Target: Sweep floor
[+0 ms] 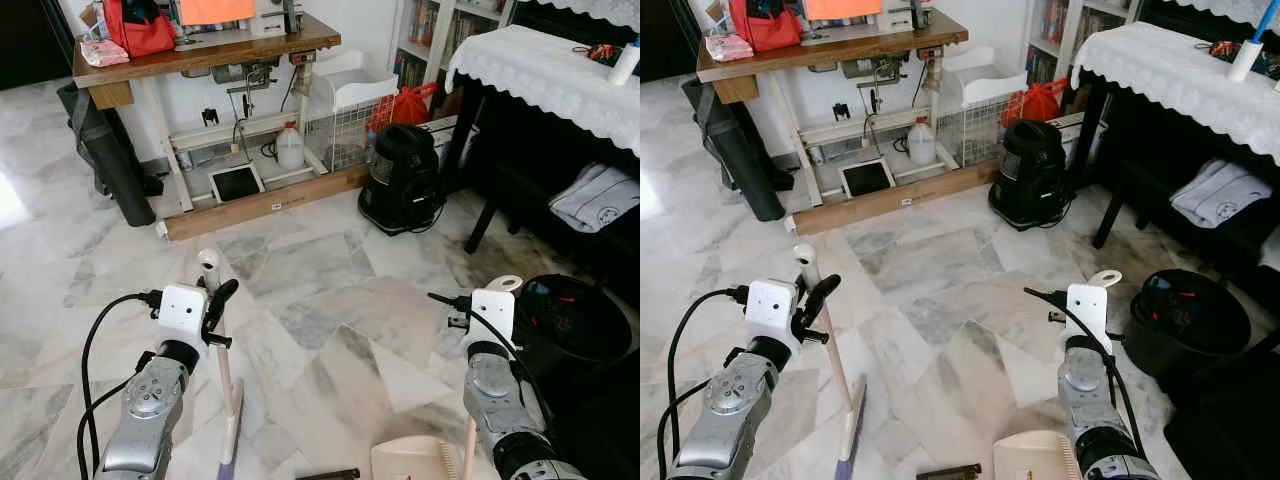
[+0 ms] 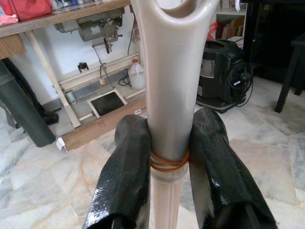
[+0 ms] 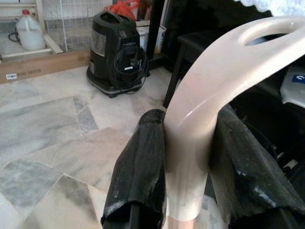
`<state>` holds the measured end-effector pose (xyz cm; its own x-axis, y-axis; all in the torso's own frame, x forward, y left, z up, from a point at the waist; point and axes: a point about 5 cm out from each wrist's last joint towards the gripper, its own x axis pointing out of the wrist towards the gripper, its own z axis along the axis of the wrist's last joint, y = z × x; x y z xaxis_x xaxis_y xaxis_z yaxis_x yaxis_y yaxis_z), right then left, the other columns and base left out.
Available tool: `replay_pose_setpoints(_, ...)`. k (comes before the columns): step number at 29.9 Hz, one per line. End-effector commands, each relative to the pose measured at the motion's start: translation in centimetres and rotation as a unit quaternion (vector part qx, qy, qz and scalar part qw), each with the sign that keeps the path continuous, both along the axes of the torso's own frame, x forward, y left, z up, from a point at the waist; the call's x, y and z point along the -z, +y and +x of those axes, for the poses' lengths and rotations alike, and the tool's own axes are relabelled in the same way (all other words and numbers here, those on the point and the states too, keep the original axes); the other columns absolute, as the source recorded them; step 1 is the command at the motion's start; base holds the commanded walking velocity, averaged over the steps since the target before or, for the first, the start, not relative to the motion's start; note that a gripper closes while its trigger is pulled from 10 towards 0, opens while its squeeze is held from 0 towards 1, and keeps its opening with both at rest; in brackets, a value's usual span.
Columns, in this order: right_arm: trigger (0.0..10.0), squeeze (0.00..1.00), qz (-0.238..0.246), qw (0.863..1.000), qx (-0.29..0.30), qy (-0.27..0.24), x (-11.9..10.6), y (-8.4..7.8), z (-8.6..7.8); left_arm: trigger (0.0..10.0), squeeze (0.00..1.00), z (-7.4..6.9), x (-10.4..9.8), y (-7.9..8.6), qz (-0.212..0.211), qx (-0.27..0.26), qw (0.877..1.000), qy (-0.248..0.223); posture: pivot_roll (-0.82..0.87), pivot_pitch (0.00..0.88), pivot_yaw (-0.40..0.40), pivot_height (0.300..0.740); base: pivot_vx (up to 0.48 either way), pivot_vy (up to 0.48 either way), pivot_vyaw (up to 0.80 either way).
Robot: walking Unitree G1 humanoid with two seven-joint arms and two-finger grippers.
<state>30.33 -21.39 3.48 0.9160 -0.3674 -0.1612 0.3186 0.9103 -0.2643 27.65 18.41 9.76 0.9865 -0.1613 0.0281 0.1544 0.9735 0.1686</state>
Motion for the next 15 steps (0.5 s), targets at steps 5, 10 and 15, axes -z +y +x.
replay_pose_setpoints(5,10.0,0.0,0.0,0.995,-0.019,-0.094,-2.3,0.5,0.8,10.0,0.0,0.1,-1.3,0.3,0.002,-0.001,1.0,-0.03,0.05,0.082,0.021,0.74,0.0,0.0,0.0)
replay_pose_setpoints(10,10.0,0.0,-0.007,0.991,-0.016,-0.131,-3.4,0.4,1.0,10.0,0.0,0.0,-1.3,0.3,0.001,-0.001,1.0,-0.031,0.05,0.083,0.021,0.74,0.0,0.0,0.0)
replay_pose_setpoints(15,10.0,0.0,-0.009,0.995,-0.01,-0.102,-2.5,0.1,0.8,10.0,0.0,0.0,-1.3,0.3,0.001,0.0,1.0,-0.031,0.05,0.085,0.021,0.74,0.0,0.0,0.0)
